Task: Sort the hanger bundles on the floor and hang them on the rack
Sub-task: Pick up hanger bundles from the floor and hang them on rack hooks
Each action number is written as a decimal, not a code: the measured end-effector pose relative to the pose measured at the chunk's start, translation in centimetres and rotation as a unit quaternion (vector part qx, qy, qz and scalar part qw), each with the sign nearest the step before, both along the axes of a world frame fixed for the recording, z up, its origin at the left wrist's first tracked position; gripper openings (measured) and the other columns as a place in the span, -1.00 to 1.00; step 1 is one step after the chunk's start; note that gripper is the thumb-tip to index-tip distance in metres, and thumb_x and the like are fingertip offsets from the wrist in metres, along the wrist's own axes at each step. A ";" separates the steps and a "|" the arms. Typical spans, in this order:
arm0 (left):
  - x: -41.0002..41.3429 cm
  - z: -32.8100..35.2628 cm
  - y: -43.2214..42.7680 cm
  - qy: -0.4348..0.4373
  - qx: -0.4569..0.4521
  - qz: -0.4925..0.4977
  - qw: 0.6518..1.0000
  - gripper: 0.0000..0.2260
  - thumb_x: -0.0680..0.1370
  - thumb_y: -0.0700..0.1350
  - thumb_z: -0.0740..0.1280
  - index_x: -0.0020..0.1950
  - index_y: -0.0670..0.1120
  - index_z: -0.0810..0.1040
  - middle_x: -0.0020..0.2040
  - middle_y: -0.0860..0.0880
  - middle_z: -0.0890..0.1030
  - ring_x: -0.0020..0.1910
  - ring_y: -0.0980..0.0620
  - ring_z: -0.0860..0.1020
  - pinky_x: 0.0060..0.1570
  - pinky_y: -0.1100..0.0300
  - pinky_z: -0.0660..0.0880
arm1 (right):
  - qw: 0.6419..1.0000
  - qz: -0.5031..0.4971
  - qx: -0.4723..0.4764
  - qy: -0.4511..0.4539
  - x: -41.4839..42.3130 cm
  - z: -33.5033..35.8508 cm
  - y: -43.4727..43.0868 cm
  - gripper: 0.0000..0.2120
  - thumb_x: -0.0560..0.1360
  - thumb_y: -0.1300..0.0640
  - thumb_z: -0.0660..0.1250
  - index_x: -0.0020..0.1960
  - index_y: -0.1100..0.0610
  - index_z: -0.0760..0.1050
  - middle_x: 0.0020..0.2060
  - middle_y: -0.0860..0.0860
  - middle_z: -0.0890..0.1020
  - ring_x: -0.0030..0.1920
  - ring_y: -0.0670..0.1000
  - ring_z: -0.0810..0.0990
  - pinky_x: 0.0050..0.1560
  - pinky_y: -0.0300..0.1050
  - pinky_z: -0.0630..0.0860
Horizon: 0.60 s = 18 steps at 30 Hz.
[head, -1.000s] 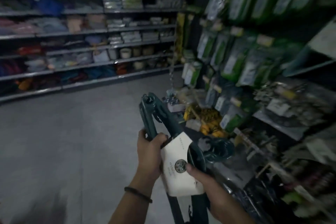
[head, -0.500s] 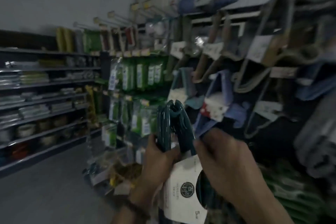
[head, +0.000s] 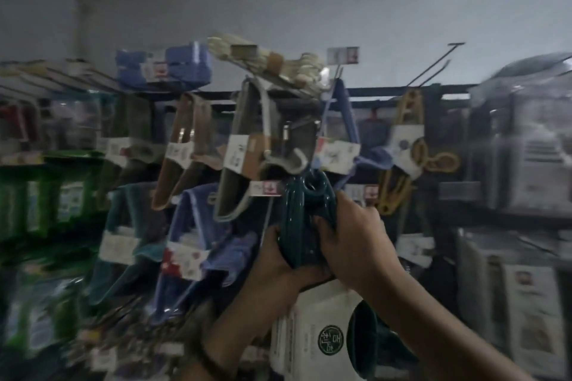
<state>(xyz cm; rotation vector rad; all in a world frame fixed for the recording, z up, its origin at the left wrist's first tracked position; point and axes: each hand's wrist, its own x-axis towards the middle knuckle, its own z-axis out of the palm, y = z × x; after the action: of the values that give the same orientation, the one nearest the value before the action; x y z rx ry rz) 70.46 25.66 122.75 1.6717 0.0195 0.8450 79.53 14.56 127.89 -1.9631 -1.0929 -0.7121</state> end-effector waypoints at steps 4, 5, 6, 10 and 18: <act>4.2 2.9 -0.6 0.007 -0.038 -0.090 0.995 -0.37 0.35 -0.06 0.64 0.37 -0.06 0.52 0.23 -0.13 0.71 0.20 -0.13 0.69 0.19 -0.10 0.63 | 0.999 -0.043 0.030 -0.002 3.4 3.2 -3.9 -0.86 0.62 -0.04 0.30 0.10 0.01 0.49 -0.17 0.03 0.65 -0.20 0.11 0.62 -0.20 0.06 0.61; 5.1 3.8 -0.7 0.006 -0.054 -0.107 0.993 -0.35 0.35 0.05 0.62 0.38 -0.09 0.55 0.24 -0.19 0.69 0.22 -0.20 0.68 0.24 -0.18 0.60 | 0.998 -0.046 0.038 -0.002 4.0 3.8 -4.6 -0.87 0.61 -0.03 0.31 0.09 0.01 0.50 -0.19 0.02 0.66 -0.20 0.10 0.63 -0.19 0.09 0.63; 6.1 4.9 -1.0 0.002 -0.070 -0.110 0.991 -0.36 0.38 0.14 0.60 0.35 -0.13 0.59 0.23 -0.22 0.69 0.21 -0.23 0.68 0.25 -0.20 0.58 | 0.998 -0.049 0.043 -0.005 4.5 4.4 -5.2 -0.88 0.60 -0.02 0.32 0.07 0.01 0.51 -0.20 0.01 0.66 -0.20 0.09 0.64 -0.17 0.11 0.64; 9.5 9.0 -2.1 0.024 -0.064 -0.062 0.996 -0.61 0.55 0.24 0.41 0.10 -0.05 0.75 0.06 -0.13 0.77 0.03 -0.10 0.75 0.15 -0.08 0.63 | 0.998 -0.059 0.030 0.008 5.6 5.3 -6.3 -0.90 0.57 0.05 0.37 0.07 0.01 0.54 -0.14 -0.03 0.69 -0.12 0.04 0.67 -0.08 0.11 0.66; 12.7 12.1 -2.2 0.021 0.040 -0.083 0.996 -0.39 0.46 0.42 0.44 0.09 -0.12 0.71 -0.04 -0.23 0.75 -0.09 -0.32 0.72 0.01 -0.34 0.66 | 0.988 -0.114 0.092 0.049 8.1 8.1 -9.1 -0.90 0.63 0.04 0.37 -0.03 0.03 0.58 -0.22 0.00 0.72 -0.25 0.01 0.72 -0.14 0.11 0.71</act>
<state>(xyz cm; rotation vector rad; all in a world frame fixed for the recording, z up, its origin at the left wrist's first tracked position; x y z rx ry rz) 83.19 23.46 134.83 1.7399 -0.1238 0.6921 87.65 5.50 135.95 -1.9596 -0.7231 -0.7982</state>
